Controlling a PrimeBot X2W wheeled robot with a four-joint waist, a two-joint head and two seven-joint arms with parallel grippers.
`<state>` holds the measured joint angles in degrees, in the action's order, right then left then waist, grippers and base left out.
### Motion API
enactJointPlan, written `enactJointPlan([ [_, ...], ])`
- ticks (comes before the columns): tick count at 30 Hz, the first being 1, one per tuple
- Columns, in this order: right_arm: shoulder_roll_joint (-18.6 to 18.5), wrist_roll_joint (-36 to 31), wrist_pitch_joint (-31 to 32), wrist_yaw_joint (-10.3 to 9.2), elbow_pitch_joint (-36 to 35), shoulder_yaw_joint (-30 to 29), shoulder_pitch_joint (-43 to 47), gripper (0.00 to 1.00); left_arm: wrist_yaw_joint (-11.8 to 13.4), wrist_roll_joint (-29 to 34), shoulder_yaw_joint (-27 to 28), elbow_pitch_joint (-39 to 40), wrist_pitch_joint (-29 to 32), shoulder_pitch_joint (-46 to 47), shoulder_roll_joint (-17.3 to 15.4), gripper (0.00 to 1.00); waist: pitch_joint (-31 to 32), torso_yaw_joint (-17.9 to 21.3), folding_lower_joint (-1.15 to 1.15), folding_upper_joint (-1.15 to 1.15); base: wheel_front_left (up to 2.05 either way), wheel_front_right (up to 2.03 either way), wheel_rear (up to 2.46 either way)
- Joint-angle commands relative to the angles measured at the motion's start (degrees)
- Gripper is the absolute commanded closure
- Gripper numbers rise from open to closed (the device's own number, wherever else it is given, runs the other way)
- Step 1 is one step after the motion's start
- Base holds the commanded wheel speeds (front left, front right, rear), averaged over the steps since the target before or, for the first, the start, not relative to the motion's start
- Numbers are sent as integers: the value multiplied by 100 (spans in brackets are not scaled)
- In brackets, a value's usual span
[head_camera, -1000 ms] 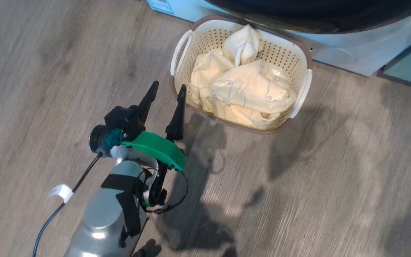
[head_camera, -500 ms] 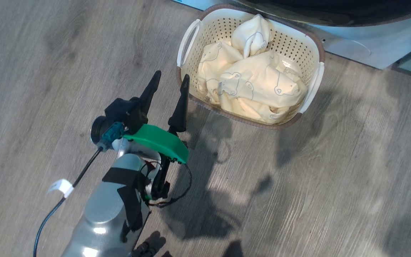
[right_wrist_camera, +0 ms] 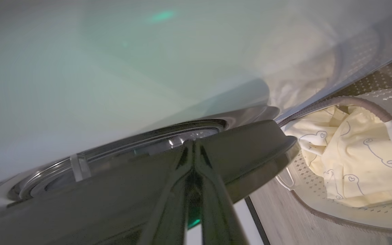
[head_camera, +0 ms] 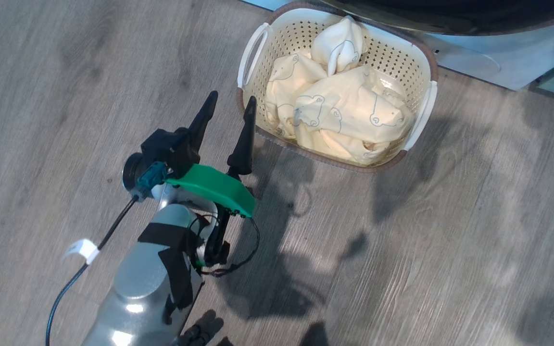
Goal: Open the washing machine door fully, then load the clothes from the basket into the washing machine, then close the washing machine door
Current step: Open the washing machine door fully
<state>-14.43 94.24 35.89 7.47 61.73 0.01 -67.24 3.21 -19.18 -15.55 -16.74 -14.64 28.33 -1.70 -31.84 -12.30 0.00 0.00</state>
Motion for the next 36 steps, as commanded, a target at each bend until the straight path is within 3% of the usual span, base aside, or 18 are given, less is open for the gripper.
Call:
enactJointPlan([
  [1,170,-11,162,2,-303,88,-98,100,37,-24,135,184,-36,57,-118,0,9,2,0,0,0,0,0],
  [36,462,-480,941,2,-930,559,1093,100,-76,113,278,-53,-36,-280,-118,0,888,144,0,0,0,0,0],
])
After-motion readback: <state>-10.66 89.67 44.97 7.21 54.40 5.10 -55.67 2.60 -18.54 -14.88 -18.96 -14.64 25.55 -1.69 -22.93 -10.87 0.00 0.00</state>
